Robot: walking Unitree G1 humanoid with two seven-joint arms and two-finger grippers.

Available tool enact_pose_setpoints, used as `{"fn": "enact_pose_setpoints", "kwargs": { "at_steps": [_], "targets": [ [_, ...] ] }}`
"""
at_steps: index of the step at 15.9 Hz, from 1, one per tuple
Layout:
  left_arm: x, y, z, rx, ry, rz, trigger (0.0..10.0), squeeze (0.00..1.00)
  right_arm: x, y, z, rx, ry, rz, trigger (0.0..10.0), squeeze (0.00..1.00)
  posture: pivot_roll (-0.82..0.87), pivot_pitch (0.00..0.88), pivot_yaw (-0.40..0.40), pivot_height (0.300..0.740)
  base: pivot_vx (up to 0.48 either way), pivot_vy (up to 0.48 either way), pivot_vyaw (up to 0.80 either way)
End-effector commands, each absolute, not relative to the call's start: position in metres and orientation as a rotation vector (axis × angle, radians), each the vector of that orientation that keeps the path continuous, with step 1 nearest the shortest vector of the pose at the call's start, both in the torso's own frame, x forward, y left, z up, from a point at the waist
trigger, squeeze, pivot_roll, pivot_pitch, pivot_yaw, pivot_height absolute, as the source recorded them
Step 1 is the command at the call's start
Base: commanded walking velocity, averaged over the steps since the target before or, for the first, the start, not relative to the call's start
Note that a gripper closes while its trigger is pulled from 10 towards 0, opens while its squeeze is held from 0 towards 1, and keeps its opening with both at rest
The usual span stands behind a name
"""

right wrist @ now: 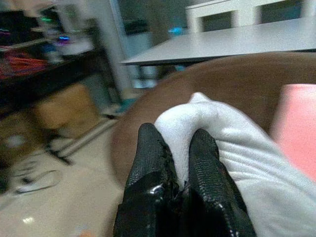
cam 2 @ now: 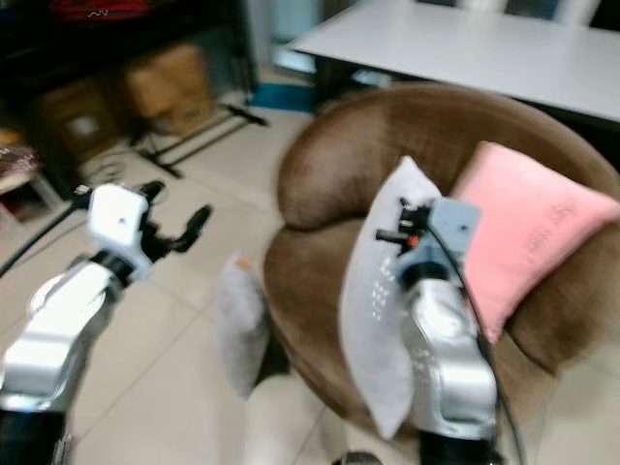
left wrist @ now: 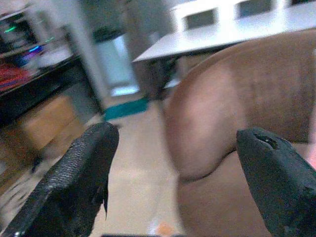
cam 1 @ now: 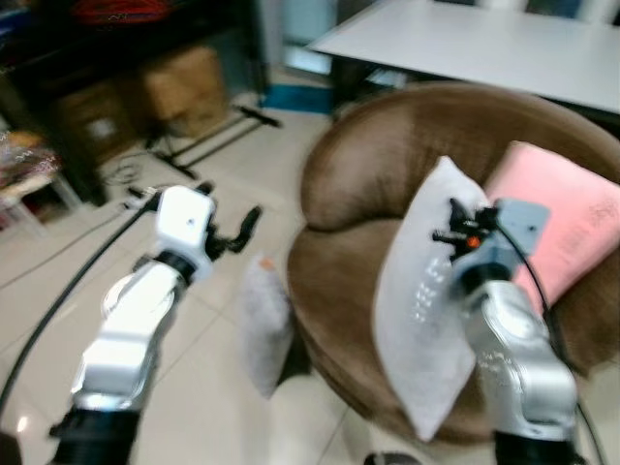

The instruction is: Move the pillow to the sofa from floor

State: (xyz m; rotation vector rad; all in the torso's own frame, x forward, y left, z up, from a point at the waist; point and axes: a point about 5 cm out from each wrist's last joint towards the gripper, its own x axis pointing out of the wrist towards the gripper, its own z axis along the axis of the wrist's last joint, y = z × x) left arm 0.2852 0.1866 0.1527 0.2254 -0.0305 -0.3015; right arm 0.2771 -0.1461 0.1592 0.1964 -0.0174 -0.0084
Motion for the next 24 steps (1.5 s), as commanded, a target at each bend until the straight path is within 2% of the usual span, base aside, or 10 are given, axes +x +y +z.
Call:
{"fn": "enact_pose_setpoints", "kwargs": {
  "at_steps": [1,4,10,12,17,19,24],
  "targets": [
    [0.288,0.179,0.159,0.218,-0.056,-0.328,10.0,0.00,0.278,-0.149,0.176,0.191,-0.097,0.002,10.0,0.00,-0.08,0.000,0.075,0.740,0.292,0.000,-0.78],
    [0.288,0.179,0.159,0.222,-0.055,-0.334,10.0,0.00,0.277,-0.146,0.177,0.201,-0.105,0.024,10.0,0.00,-0.07,0.000,0.079,0.740,0.290,0.000,-0.72],
    [0.285,0.176,0.156,0.232,-0.029,-0.389,10.0,0.00,0.279,-0.147,0.179,0.228,-0.106,0.026,10.0,0.00,-0.07,0.000,0.079,0.740,0.289,0.000,0.00],
    [0.276,0.168,0.148,0.260,0.021,-0.541,10.0,0.00,0.278,-0.148,0.180,0.237,-0.103,0.029,10.0,0.00,-0.07,0.000,0.078,0.740,0.000,0.000,0.00],
    [0.268,0.164,0.143,0.275,0.091,-0.725,10.0,0.00,0.277,-0.139,0.178,0.252,-0.055,0.098,10.0,0.00,-0.08,0.000,0.089,0.740,0.000,0.000,0.00],
    [0.263,0.163,0.144,0.278,0.146,-0.865,10.0,0.00,0.278,-0.136,0.174,0.296,-0.009,0.112,10.0,0.00,-0.08,0.000,0.089,0.740,0.000,0.000,0.00],
    [0.254,0.162,0.147,0.207,0.228,-1.028,10.0,0.00,0.294,-0.139,0.179,0.462,-0.010,0.129,10.0,0.00,-0.08,0.000,0.094,0.740,0.000,0.000,0.00]
  ]
}}
